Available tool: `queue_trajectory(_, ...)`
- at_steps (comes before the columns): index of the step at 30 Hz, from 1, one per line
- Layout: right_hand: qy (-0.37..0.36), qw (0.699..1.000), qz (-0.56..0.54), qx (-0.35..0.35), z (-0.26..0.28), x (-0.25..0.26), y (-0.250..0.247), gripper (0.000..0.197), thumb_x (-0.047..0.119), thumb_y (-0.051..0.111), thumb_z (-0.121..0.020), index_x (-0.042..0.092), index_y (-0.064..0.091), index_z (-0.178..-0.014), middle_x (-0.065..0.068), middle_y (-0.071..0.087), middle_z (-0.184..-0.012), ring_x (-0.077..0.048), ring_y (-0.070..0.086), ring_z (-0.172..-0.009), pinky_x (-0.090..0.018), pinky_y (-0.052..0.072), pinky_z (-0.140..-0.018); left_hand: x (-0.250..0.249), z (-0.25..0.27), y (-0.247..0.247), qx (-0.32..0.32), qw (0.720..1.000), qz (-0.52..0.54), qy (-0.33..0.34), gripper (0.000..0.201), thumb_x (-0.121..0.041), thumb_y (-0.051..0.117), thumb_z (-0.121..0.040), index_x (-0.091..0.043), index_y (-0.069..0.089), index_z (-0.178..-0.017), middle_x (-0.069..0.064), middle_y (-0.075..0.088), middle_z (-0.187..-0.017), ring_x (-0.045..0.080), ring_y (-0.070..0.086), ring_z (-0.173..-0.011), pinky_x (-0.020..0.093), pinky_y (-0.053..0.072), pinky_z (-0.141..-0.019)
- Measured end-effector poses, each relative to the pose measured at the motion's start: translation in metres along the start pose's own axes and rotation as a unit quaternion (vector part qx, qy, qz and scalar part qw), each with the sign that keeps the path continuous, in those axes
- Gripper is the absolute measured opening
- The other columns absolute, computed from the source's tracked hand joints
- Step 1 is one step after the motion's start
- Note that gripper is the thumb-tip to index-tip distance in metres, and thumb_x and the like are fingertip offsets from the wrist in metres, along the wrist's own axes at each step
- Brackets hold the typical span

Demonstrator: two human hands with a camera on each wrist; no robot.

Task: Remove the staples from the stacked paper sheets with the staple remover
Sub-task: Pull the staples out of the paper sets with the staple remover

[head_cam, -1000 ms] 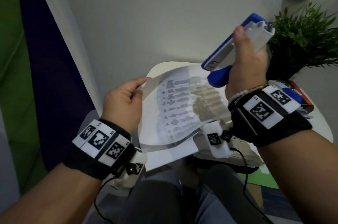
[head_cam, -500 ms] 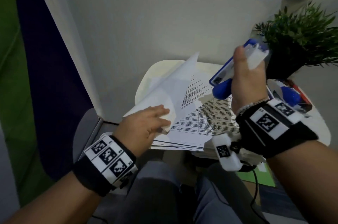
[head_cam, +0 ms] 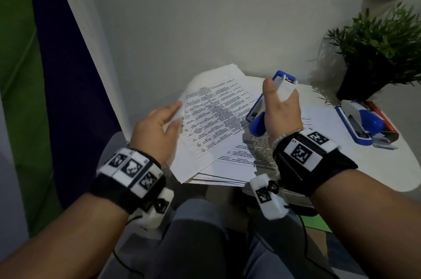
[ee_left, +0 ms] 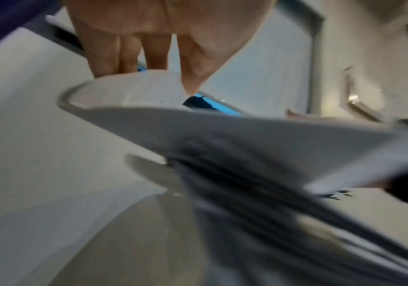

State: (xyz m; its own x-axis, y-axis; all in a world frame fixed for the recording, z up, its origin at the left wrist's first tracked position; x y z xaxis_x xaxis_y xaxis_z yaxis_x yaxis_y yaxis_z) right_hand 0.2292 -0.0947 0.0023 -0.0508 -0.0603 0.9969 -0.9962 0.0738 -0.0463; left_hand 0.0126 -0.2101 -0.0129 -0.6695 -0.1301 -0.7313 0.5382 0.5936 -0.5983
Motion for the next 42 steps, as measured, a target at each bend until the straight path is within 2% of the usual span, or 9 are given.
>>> queue_trajectory(4, 0.003, 1.000, 0.012, 0.019, 0.010, 0.000, 0.013, 0.044, 0.048, 0.051, -0.092, 0.019, 0.039, -0.123, 0.021, 0.039, -0.079, 0.008, 0.041, -0.067, -0.021, 0.034, -0.065, 0.050, -0.020, 0.000, 0.059, 0.985, -0.053, -0.155, 0.065, -0.009, 0.065, -0.080, -0.027, 0.041, -0.137, -0.003, 0.057, -0.121, 0.022, 0.056, -0.107, 0.029, 0.044, -0.095)
queue_trajectory(7, 0.014, 1.000, -0.002, 0.015, 0.016, -0.006, 0.022, 0.057, 0.048, 0.052, -0.092, 0.011, 0.037, -0.132, 0.019, 0.038, -0.078, 0.007, 0.041, -0.068, -0.026, 0.038, -0.077, 0.062, -0.027, -0.022, 0.009, 0.980, -0.025, -0.196, 0.037, -0.008, 0.063, -0.079, -0.013, 0.059, -0.115, 0.006, 0.064, -0.115, 0.020, 0.059, -0.094, 0.027, 0.045, -0.080)
queue_trajectory(14, 0.041, 0.999, -0.015, 0.031, 0.016, -0.021, 0.049, 0.039, 0.053, 0.053, -0.089, 0.021, 0.041, -0.107, 0.006, 0.052, -0.082, -0.013, 0.053, -0.073, -0.030, 0.042, -0.073, 0.055, -0.039, -0.139, -0.242, 0.963, -0.071, -0.097, 0.037, -0.009, 0.045, -0.085, -0.020, 0.054, -0.119, 0.006, 0.062, -0.115, 0.025, 0.058, -0.101, 0.030, 0.046, -0.084)
queue_trajectory(18, 0.026, 0.998, -0.023, 0.051, 0.018, -0.026, 0.061, 0.056, 0.057, 0.058, -0.083, 0.018, 0.043, -0.120, 0.006, 0.055, -0.088, -0.014, 0.056, -0.080, -0.036, 0.048, -0.083, 0.216, -0.075, -0.207, -0.341, 0.920, -0.185, -0.050, 0.043, -0.047, 0.025, -0.084, -0.041, 0.052, -0.117, -0.015, 0.056, -0.129, 0.024, 0.065, -0.082, 0.043, 0.052, -0.071)
queue_trajectory(19, 0.020, 0.998, -0.028, 0.057, 0.019, -0.029, 0.062, 0.063, 0.059, 0.059, -0.078, 0.017, 0.043, -0.122, 0.006, 0.055, -0.090, -0.014, 0.056, -0.083, -0.037, 0.048, -0.084, 0.236, -0.068, -0.217, -0.339, 0.916, -0.204, -0.062, 0.055, -0.057, 0.016, -0.081, -0.035, 0.053, -0.116, -0.002, 0.049, -0.138, 0.026, 0.064, -0.075, 0.042, 0.051, -0.066)
queue_trajectory(22, -0.011, 0.998, -0.035, 0.059, 0.025, -0.037, 0.059, 0.040, 0.041, 0.065, -0.085, 0.019, 0.046, -0.112, 0.008, 0.055, -0.085, -0.010, 0.056, -0.075, -0.031, 0.048, -0.075, 0.182, -0.033, -0.186, -0.246, 0.923, -0.258, -0.144, 0.032, -0.023, 0.028, -0.085, -0.017, 0.052, -0.105, 0.024, 0.056, -0.094, 0.036, 0.054, -0.075, 0.045, 0.047, -0.074)
queue_trajectory(27, -0.042, 0.997, -0.029, 0.052, 0.029, -0.039, 0.057, 0.024, 0.033, 0.066, -0.087, 0.028, 0.042, -0.092, 0.010, 0.053, -0.077, -0.004, 0.054, -0.065, -0.023, 0.048, -0.065, 0.161, 0.003, -0.132, -0.056, 0.951, -0.239, -0.187, 0.048, 0.010, 0.040, -0.084, -0.004, 0.053, -0.128, 0.029, 0.054, -0.120, 0.044, 0.050, -0.107, 0.043, 0.038, -0.096)
queue_trajectory(34, -0.064, 0.997, -0.036, 0.034, 0.025, -0.044, 0.056, 0.025, 0.030, 0.063, -0.090, 0.020, 0.043, -0.102, 0.010, 0.052, -0.080, -0.001, 0.052, -0.068, -0.009, 0.043, -0.059, 0.191, 0.014, -0.110, 0.027, 0.944, -0.273, -0.184, 0.045, 0.011, 0.045, -0.081, -0.006, 0.059, -0.120, 0.025, 0.058, -0.109, 0.037, 0.056, -0.097, 0.040, 0.044, -0.082)
queue_trajectory(42, -0.058, 0.997, -0.034, 0.025, 0.026, -0.044, 0.055, 0.025, 0.029, 0.061, -0.091, 0.016, 0.043, -0.103, 0.010, 0.051, -0.080, 0.003, 0.051, -0.065, -0.004, 0.040, -0.054, 0.226, 0.011, -0.070, 0.162, 0.912, -0.272, -0.260, 0.056, 0.002, 0.048, -0.086, -0.014, 0.041, -0.139, 0.023, 0.051, -0.128, 0.037, 0.052, -0.111, 0.042, 0.045, -0.093)
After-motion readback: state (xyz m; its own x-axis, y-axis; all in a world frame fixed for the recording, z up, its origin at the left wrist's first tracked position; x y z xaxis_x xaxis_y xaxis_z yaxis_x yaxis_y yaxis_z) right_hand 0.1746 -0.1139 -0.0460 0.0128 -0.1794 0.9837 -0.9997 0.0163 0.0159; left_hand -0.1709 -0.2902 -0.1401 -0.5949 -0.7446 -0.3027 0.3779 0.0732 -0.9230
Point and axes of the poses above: each hand's wrist, its own z-axis away from the middle knuckle, its own y-axis out of the palm, x = y × z, the point moved 5 cm from there along -z, towards the middle knuckle
